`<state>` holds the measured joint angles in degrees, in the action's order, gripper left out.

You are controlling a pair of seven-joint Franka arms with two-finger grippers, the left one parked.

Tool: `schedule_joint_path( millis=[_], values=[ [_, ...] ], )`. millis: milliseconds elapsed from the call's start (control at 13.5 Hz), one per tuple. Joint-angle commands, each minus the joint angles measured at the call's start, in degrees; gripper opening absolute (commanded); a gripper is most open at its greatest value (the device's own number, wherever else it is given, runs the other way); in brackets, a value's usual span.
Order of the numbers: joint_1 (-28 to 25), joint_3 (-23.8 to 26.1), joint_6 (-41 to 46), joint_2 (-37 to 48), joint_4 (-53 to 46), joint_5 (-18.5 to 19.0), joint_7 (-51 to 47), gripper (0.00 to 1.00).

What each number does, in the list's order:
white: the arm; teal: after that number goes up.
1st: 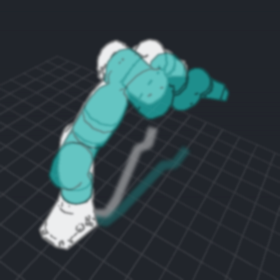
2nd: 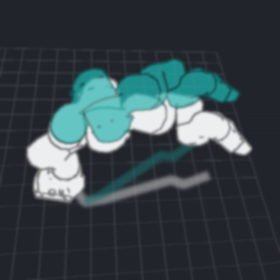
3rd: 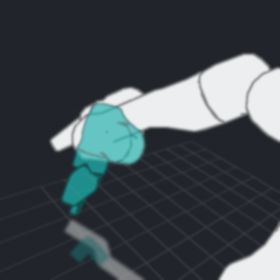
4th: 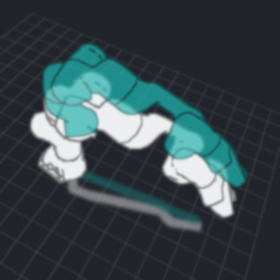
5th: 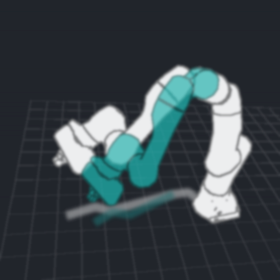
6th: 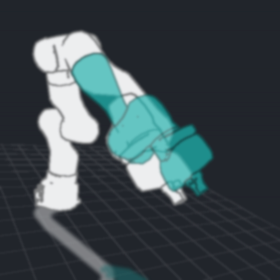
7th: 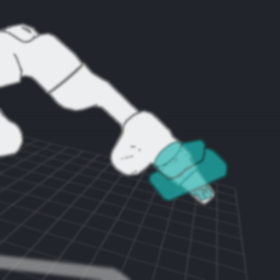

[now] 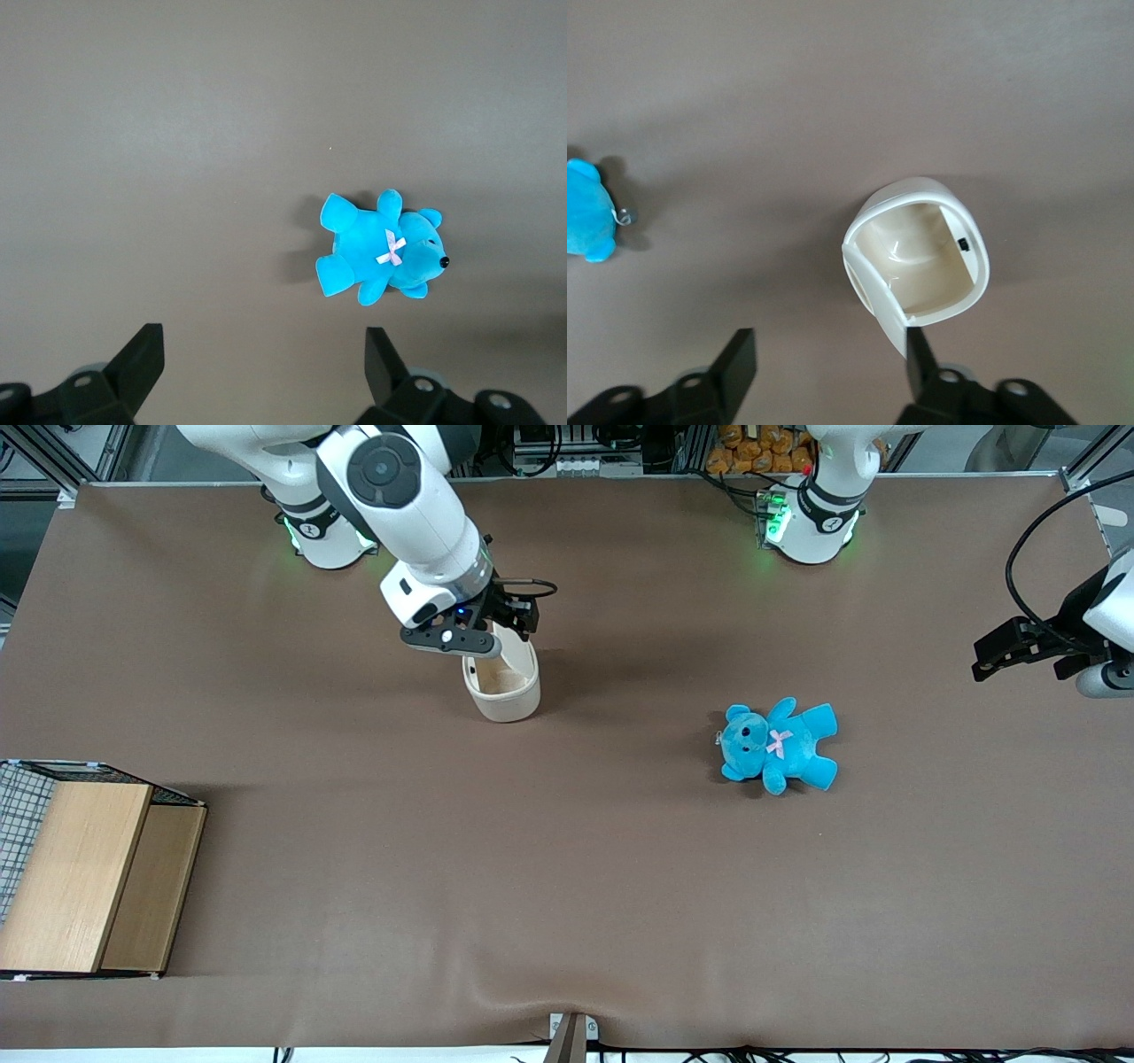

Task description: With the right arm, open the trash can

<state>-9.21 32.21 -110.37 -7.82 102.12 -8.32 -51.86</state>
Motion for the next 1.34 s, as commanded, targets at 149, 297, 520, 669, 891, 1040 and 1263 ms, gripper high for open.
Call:
schedule_joint_path(
  millis=[149, 297, 520, 669, 891, 1040, 1263],
  values=[
    [7.17, 0.05, 10.16, -1.15, -8.42, -0.56, -0.53, 1.00],
    [9.46, -0.30, 12.10, -1.23, -10.97, -0.47, -0.08, 1.00],
    [9.38, -4.42, 13.33, -1.06, -14.49, 0.05, 1.92, 1.00],
    [9.38, -8.54, 16.48, -0.88, -17.29, -0.03, 6.84, 1.00],
    [9.29, -14.70, 20.53, -0.53, -20.20, 0.05, 14.74, 1.00],
    [9.29, -18.04, 22.73, -0.01, -21.08, 0.32, 20.63, 1.00],
    [9.21, -22.88, 25.98, 0.87, -22.76, 0.40, 26.88, 1.00]
  ],
)
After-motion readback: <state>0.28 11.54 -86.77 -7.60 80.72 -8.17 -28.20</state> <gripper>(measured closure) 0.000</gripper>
